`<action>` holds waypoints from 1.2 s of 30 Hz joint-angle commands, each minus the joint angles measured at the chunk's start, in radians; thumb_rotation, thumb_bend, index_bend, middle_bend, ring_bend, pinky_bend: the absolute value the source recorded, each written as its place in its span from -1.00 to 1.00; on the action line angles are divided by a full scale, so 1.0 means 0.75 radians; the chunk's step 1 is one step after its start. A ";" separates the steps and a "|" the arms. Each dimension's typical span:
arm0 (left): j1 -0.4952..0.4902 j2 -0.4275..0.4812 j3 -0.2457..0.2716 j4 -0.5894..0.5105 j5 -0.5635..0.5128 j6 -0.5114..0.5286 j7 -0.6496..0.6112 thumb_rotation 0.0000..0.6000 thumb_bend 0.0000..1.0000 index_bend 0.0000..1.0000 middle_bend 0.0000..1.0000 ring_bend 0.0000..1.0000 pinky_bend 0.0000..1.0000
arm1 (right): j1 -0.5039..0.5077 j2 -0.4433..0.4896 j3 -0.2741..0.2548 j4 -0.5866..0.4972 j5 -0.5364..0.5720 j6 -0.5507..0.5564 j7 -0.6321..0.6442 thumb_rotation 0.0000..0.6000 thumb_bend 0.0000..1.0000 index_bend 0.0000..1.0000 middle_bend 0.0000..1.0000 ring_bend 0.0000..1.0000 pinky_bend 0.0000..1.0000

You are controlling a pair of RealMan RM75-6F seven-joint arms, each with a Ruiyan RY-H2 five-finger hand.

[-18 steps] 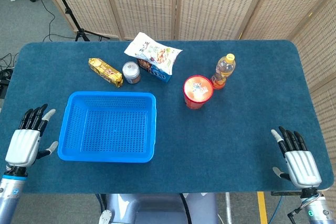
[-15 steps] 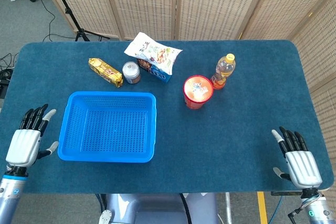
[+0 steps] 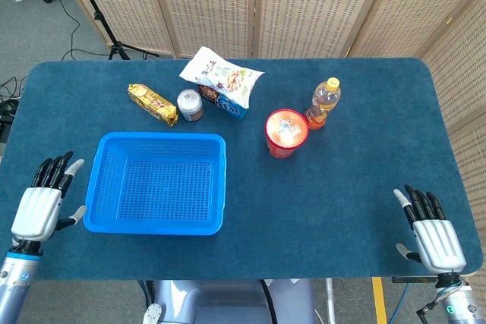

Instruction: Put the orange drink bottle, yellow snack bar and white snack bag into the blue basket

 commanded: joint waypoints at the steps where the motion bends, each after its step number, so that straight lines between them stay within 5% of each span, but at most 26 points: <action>1: 0.002 0.002 0.000 -0.001 0.003 0.006 -0.003 1.00 -0.54 -0.85 -1.00 -1.00 -1.00 | -0.002 -0.001 -0.003 -0.003 -0.012 0.009 -0.005 1.00 -0.69 -1.00 -1.00 -1.00 -0.98; 24: 0.009 -0.002 0.004 -0.008 0.024 0.028 -0.008 1.00 -0.55 -0.85 -1.00 -1.00 -1.00 | -0.008 -0.004 0.000 0.010 -0.030 0.035 0.011 1.00 -0.69 -1.00 -1.00 -1.00 -0.98; 36: 0.001 -0.021 -0.038 0.048 -0.028 0.026 -0.107 1.00 -0.58 -0.85 -1.00 -1.00 -1.00 | 0.042 -0.024 0.091 0.019 0.052 0.009 0.056 1.00 -0.69 -1.00 -1.00 -1.00 -0.98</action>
